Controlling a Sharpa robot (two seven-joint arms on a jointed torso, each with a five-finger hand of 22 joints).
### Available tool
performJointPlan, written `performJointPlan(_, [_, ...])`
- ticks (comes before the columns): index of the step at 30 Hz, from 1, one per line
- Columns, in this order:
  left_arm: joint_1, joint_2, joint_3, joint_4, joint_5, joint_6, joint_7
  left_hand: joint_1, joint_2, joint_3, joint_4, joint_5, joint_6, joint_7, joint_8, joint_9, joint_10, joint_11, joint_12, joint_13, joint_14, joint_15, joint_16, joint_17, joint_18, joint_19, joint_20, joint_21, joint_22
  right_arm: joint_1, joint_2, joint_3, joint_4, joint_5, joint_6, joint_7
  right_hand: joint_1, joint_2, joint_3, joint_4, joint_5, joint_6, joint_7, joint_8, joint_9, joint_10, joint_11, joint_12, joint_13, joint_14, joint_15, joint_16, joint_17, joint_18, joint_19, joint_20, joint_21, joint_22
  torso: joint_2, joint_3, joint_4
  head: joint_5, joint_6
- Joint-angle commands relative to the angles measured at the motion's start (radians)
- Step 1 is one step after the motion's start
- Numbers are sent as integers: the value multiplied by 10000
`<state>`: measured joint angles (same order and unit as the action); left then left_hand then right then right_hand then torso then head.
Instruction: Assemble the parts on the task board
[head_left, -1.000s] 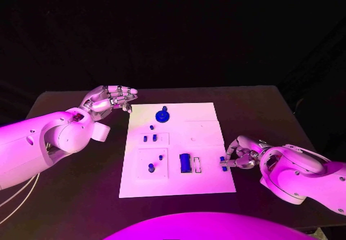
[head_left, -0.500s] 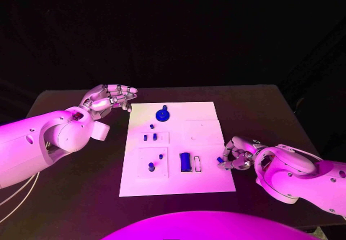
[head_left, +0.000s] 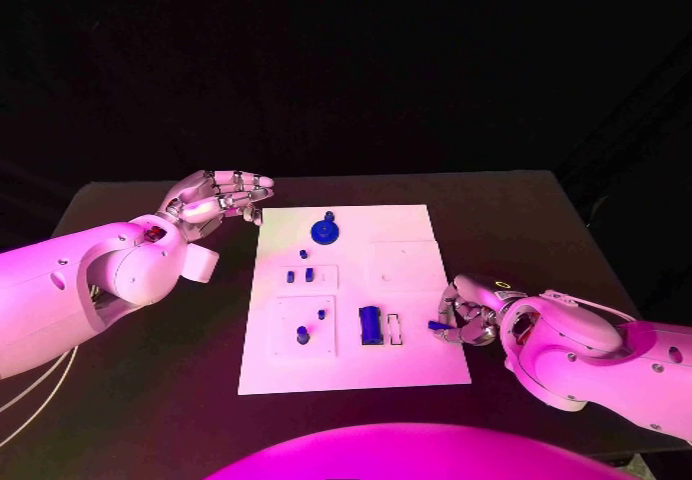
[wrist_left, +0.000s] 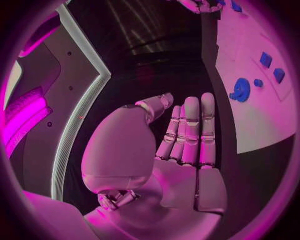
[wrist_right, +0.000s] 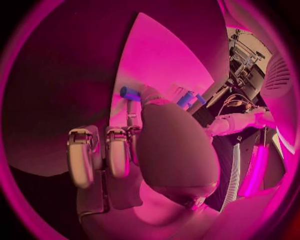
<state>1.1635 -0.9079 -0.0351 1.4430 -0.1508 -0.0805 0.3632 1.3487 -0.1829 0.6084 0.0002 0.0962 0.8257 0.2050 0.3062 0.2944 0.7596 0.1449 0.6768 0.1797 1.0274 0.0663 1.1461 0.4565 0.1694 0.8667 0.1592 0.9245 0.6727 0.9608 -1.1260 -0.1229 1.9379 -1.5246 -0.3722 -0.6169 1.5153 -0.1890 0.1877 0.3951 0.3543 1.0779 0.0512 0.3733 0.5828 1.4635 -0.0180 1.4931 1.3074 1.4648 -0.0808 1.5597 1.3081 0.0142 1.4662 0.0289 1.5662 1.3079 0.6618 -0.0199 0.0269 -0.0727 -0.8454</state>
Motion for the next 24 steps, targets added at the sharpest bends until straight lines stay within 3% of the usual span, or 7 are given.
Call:
performJointPlan(1, [-7,9,6,19,62,100,56,-28,65,12,30,39,-81,-11,45,-15,-63,-7,26,-15,-48,18,-18,-14,152,-22,40,-19,-11,-116,-34,-122,19,835,-177,-206,-130,-135,1811,-1349,135,-47,16,120,-652,754,-55,-10,2275,1021,-41,30,2438,-142,1046,-75,46,2629,-5,-5,-2,17,-1])
performJointPlan(6, [-7,22,6,11,62,96,53,-15,79,25,26,42,-78,-13,52,-15,-62,-9,30,-18,-49,16,-17,-14,153,-20,38,-19,-11,156,-81,-114,272,2264,-960,226,-672,-301,2851,-1733,248,-340,67,435,-283,764,-14,-13,2277,1025,-19,36,2454,-142,1046,-35,46,2629,-1,-4,6,7,5])
performJointPlan(11, [-7,45,5,3,62,96,48,-2,90,37,20,43,-75,-15,59,-14,-60,-10,33,-21,-49,13,-17,-15,154,-18,36,-17,-10,488,19,-111,536,3768,-1479,607,-1063,-320,3197,-1938,229,-480,40,611,-84,769,-24,-15,2278,1023,-14,33,2447,-142,1046,-43,46,2629,1,-8,7,-15,13])
performJointPlan(15, [-7,61,5,4,62,101,43,-2,90,37,20,43,-75,-15,59,-14,-60,-10,33,-21,-49,13,-17,-15,154,-18,36,-17,-10,613,216,-110,617,4509,-1553,711,-1497,-341,3351,-1977,-79,-544,-18,685,2,775,-60,-6,2285,1023,-43,32,2446,-142,1046,-57,46,2629,4,-4,7,-11,11])
performJointPlan(21, [-6,56,5,17,56,121,18,21,102,55,6,42,-71,-17,70,-14,-59,-13,38,-26,-48,9,-14,-15,156,-13,32,-12,-8,661,534,-111,490,4930,-1551,681,-1779,-384,3384,-1945,-167,-544,-25,695,11,767,-66,-27,2278,1024,-51,32,2447,-142,1046,-67,46,2629,9,-6,1,3,7])
performJointPlan(22, [-6,55,5,18,56,122,17,21,102,55,6,42,-71,-17,70,-14,-59,-13,38,-26,-48,9,-14,-15,156,-13,32,-12,-8,660,557,-111,475,4943,-1549,673,-1801,-389,3384,-1941,-162,-543,-26,695,10,771,-66,-17,2283,1025,-51,35,2453,-142,1046,-67,46,2629,9,-6,1,3,7])
performJointPlan(24, [-6,53,5,20,54,126,14,21,102,55,6,42,-71,-17,70,-14,-59,-13,38,-26,-48,9,-14,-15,156,-13,32,-12,-8,652,666,-112,403,4987,-1509,620,-2092,-439,3306,-1894,249,-523,-32,702,14,773,-73,-15,2285,1025,-56,35,2455,-142,1046,-75,46,2629,11,-4,3,11,-1])
